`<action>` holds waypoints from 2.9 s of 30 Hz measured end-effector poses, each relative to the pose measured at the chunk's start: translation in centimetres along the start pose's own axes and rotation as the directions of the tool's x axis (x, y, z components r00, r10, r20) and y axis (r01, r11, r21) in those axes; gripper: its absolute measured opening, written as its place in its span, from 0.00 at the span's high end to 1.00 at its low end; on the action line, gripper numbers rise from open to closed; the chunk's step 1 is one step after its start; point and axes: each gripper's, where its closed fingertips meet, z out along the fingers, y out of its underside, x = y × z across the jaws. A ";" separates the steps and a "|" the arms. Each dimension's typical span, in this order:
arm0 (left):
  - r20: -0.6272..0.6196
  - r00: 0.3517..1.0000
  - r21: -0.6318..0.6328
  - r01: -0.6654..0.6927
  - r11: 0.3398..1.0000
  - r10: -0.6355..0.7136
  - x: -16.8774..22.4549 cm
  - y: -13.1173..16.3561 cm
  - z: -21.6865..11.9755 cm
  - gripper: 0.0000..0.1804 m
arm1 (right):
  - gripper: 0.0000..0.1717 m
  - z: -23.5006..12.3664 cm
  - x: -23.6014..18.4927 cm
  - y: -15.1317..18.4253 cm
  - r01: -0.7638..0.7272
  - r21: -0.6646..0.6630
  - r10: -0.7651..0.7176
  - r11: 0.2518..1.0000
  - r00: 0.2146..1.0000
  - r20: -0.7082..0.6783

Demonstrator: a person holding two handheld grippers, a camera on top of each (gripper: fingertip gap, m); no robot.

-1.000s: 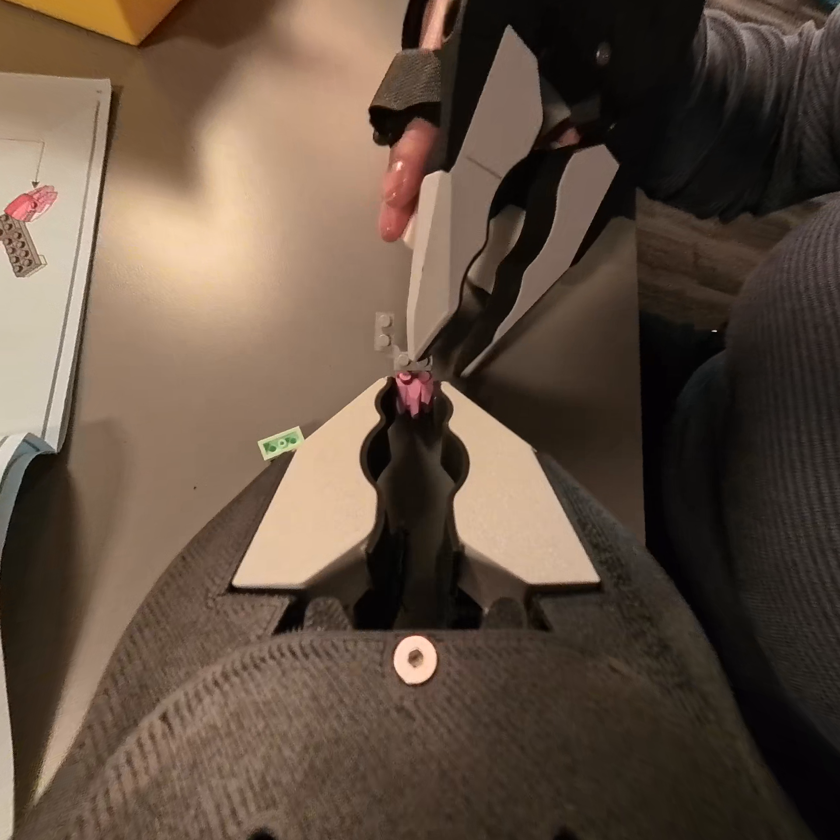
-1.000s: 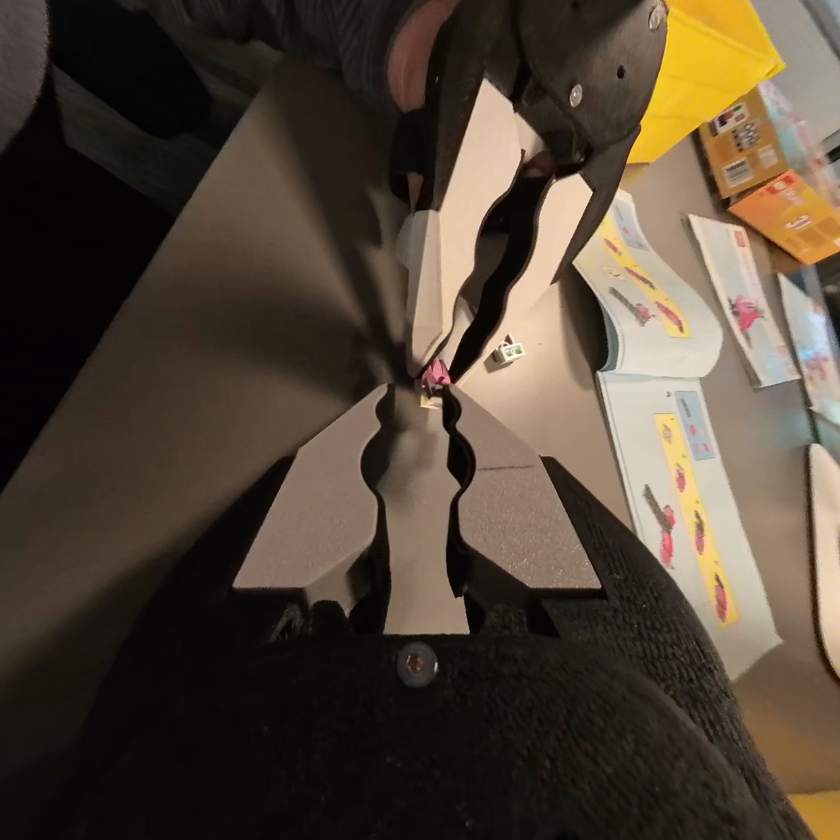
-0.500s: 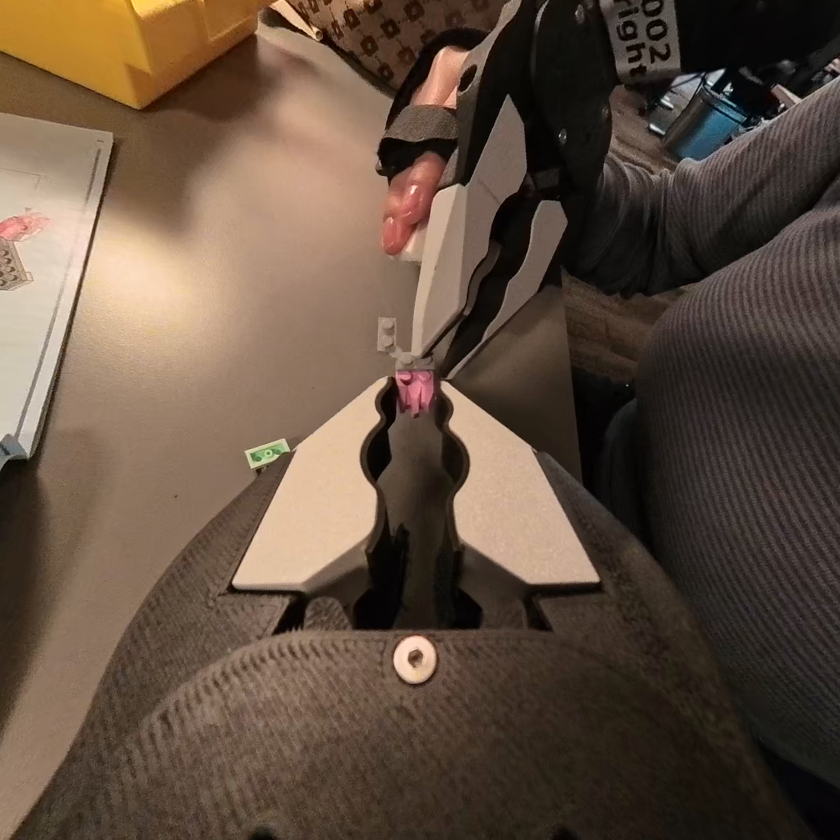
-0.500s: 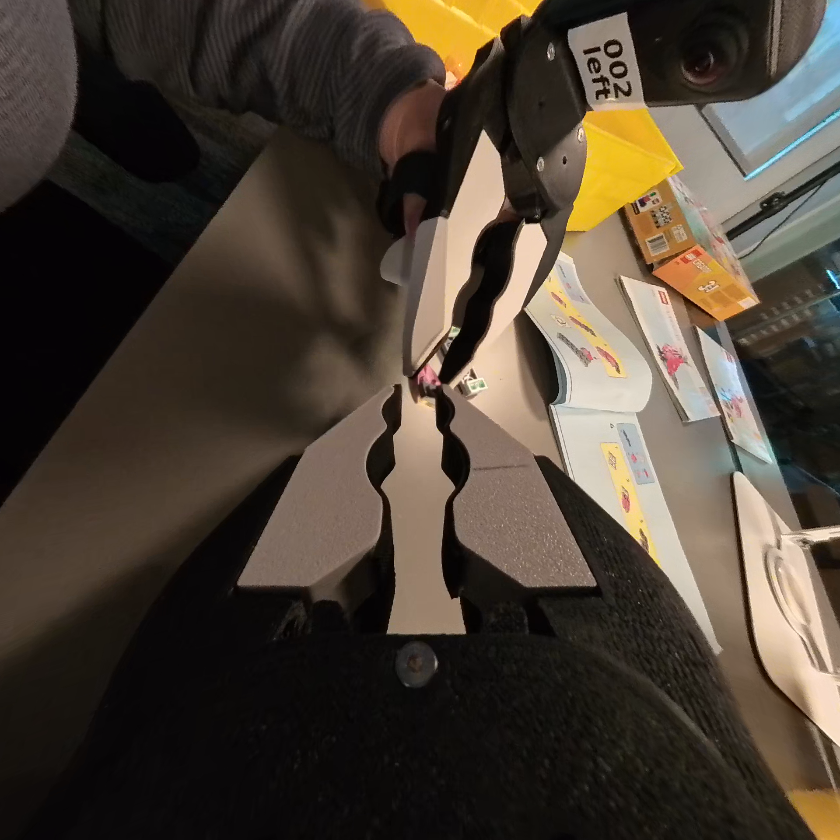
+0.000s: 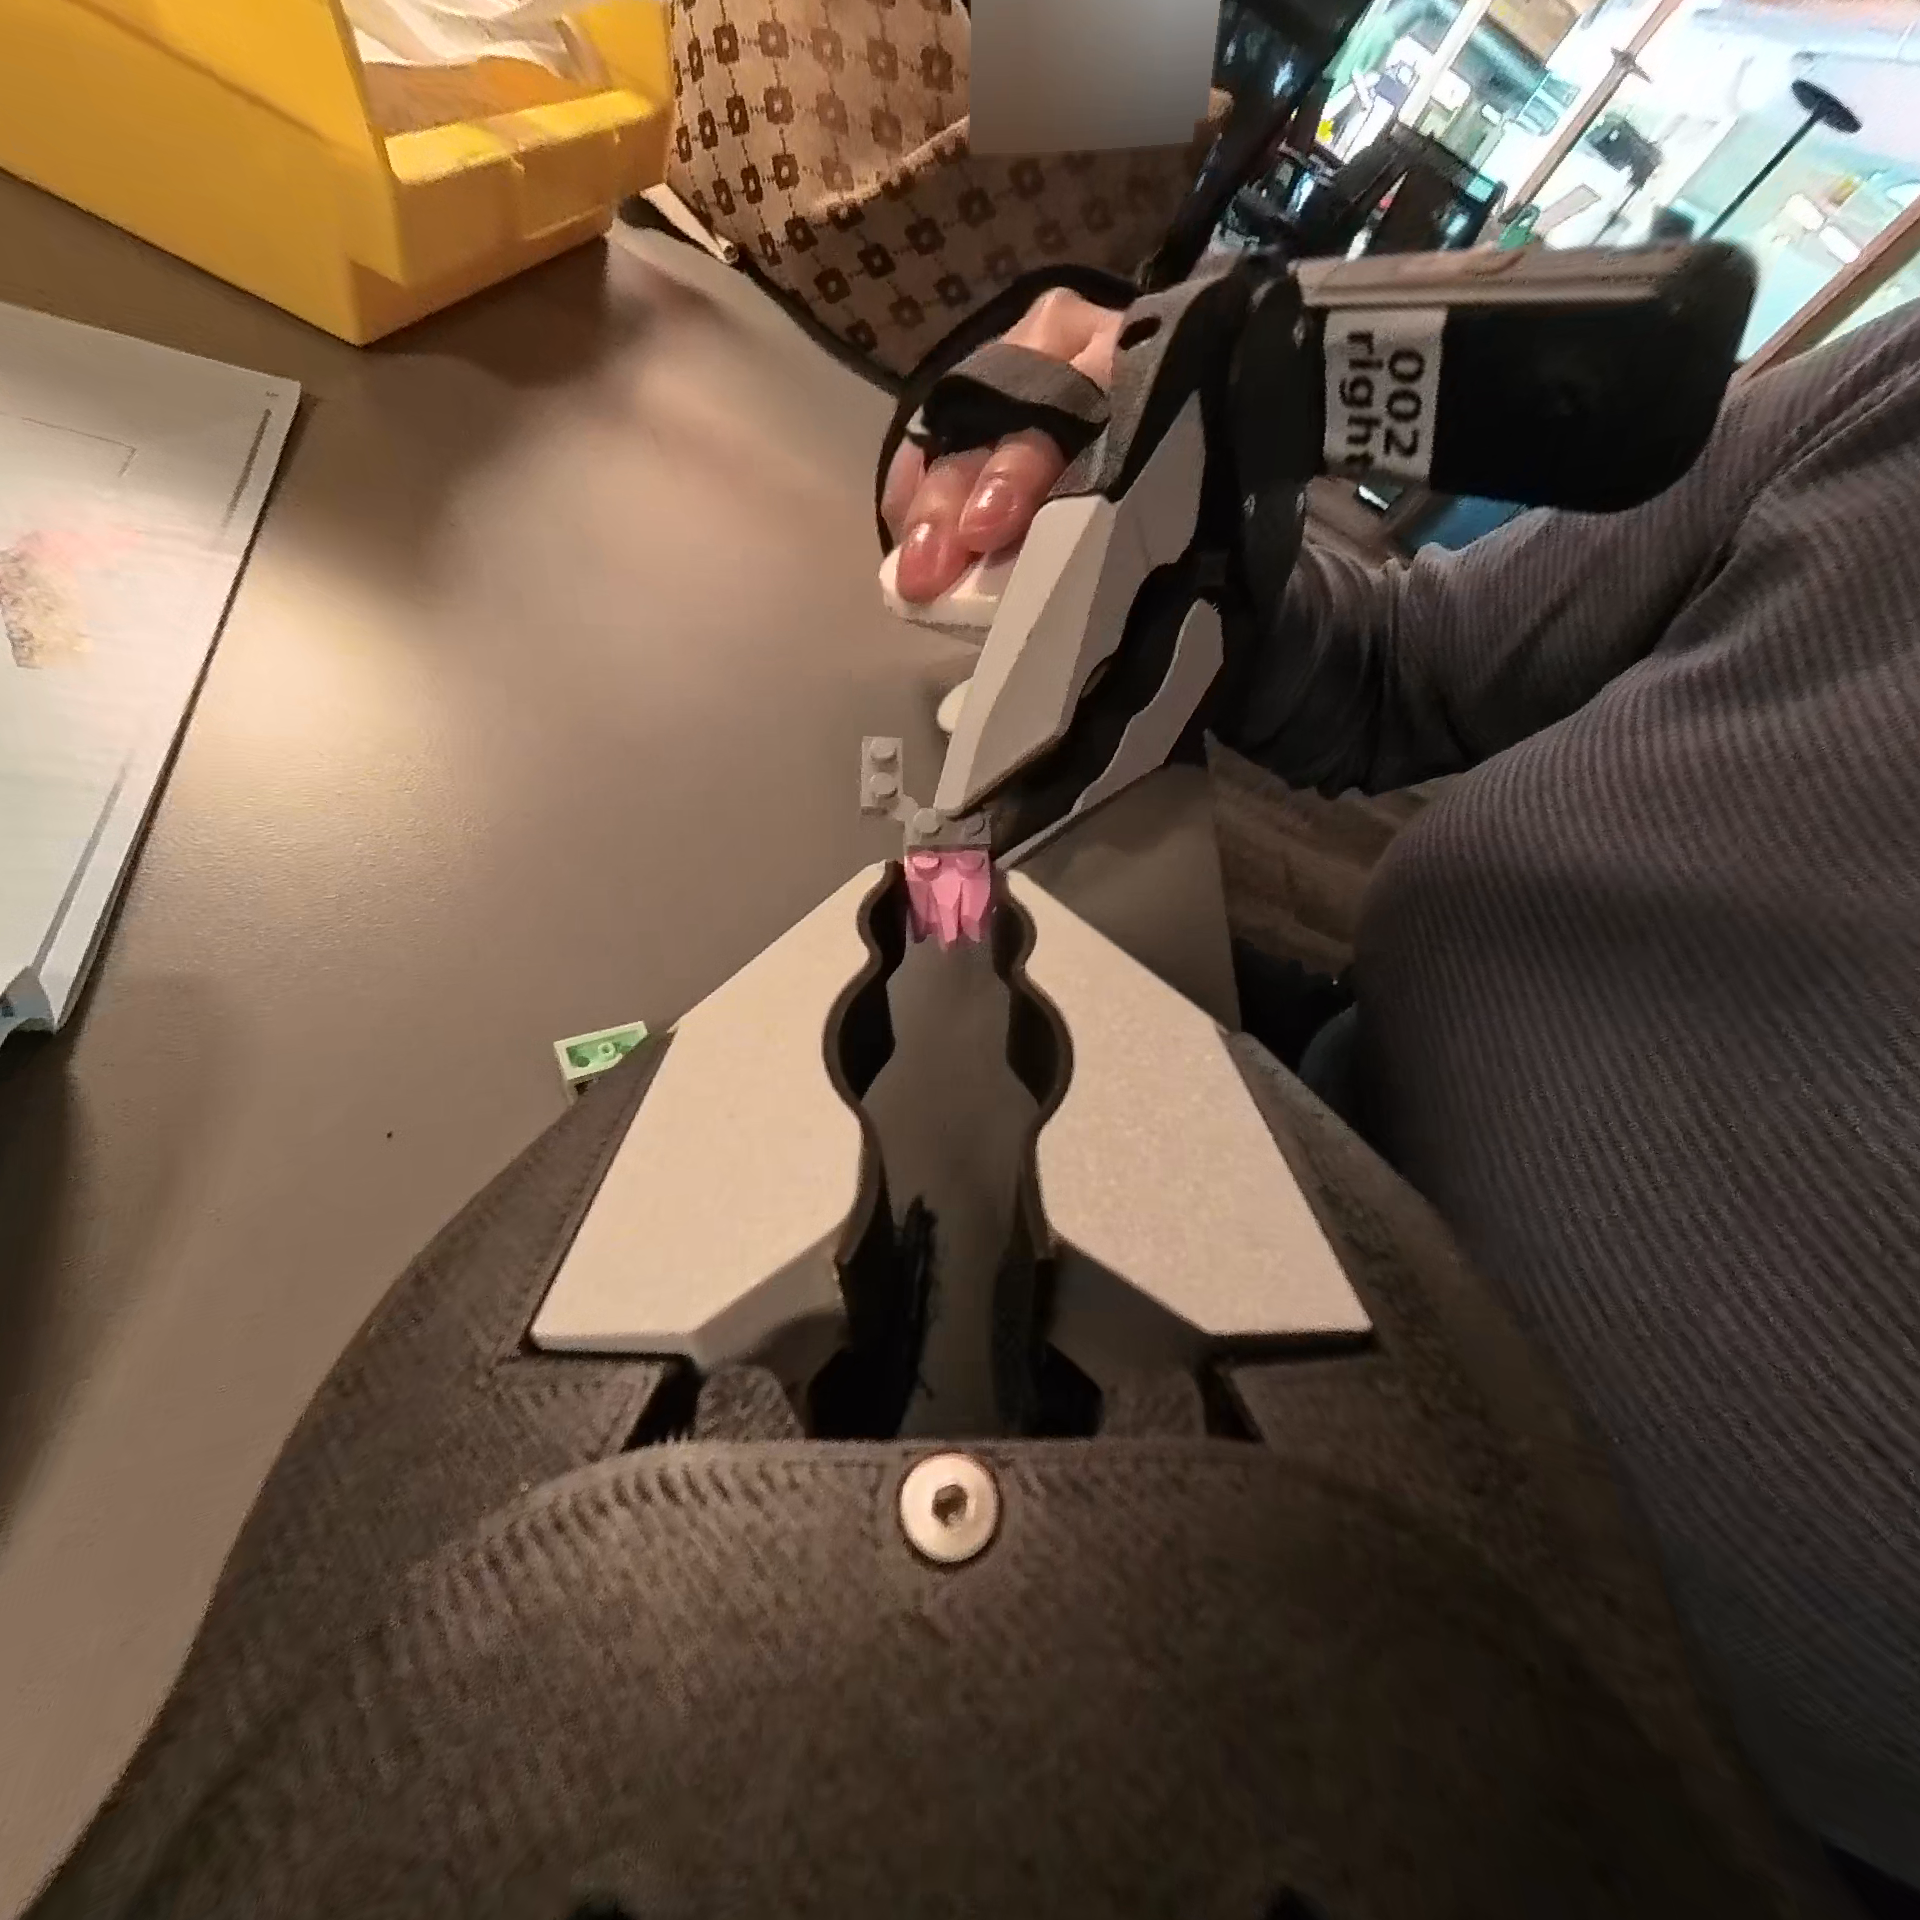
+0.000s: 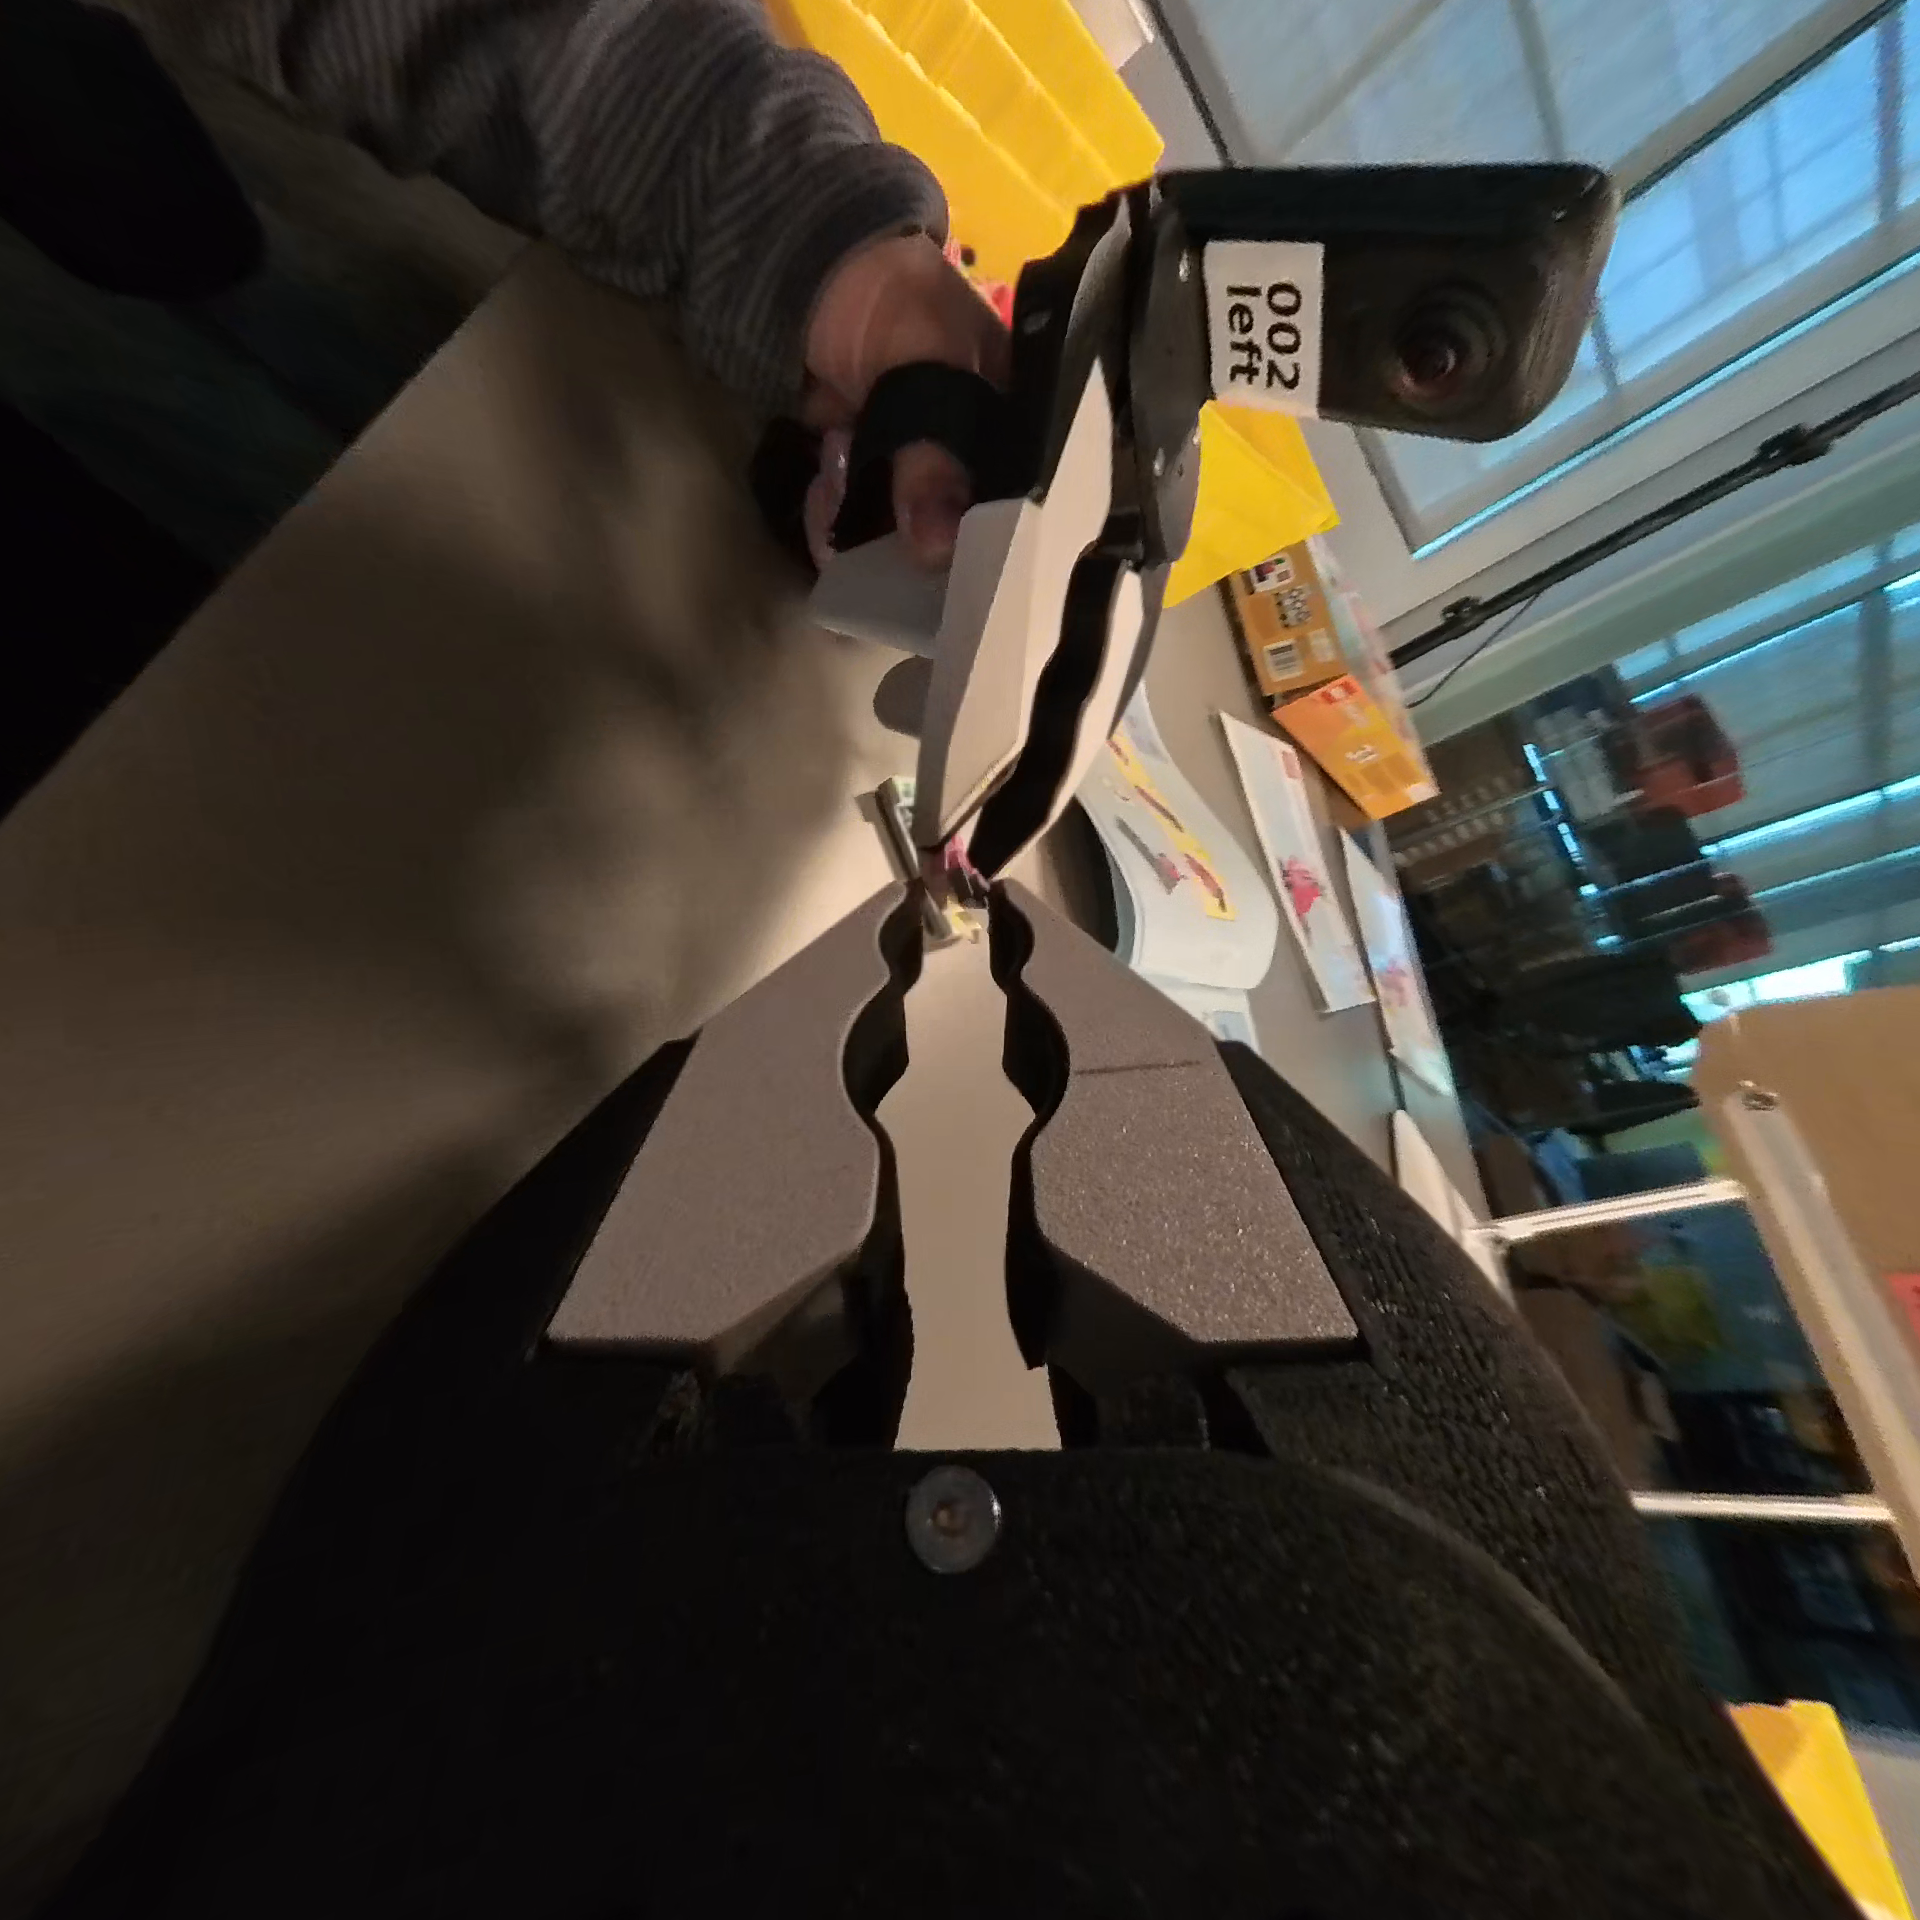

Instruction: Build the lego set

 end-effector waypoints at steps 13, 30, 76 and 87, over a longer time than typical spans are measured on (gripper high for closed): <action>-0.027 0.999 0.070 0.039 0.997 -0.037 0.2 -0.9 -0.4 0.92 | 0.95 -0.1 1.1 -0.2 0.053 -0.010 -0.053 0.999 0.994 -0.091; 0.003 0.999 0.085 0.054 0.995 -0.054 -0.4 -1.0 -0.6 0.92 | 0.97 -0.1 1.3 0.3 0.082 -0.046 -0.087 0.996 0.990 -0.113; 0.384 0.923 0.070 -0.015 0.997 -0.013 -4.5 -0.9 -1.0 0.92 | 0.89 2.6 2.3 4.2 0.264 -0.466 -0.391 0.844 0.899 -0.199; 0.368 0.930 0.074 -0.016 0.997 -0.013 -4.2 -0.9 -0.8 0.92 | 0.95 2.8 2.8 3.9 0.248 -0.468 -0.390 0.848 0.890 -0.236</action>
